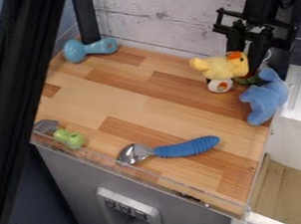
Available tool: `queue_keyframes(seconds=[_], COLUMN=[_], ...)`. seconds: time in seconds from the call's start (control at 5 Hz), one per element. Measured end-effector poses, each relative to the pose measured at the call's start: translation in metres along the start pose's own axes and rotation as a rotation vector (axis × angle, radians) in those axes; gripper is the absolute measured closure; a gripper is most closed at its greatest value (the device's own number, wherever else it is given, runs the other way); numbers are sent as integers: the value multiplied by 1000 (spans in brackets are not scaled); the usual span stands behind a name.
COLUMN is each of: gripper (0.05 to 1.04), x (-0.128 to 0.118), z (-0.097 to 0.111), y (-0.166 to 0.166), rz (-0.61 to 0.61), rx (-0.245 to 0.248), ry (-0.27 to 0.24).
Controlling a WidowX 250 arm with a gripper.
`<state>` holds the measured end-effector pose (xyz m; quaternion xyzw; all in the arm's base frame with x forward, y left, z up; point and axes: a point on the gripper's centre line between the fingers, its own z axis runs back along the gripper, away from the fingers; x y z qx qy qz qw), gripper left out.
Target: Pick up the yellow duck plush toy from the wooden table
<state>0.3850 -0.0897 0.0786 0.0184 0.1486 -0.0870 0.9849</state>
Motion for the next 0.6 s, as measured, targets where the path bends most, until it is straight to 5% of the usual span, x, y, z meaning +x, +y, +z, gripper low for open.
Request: queue_keyframes(seconds=[0.6], gripper=[772], x=[-4], z=[10], y=[-5], rz=[228], rx=[-22], ry=[8])
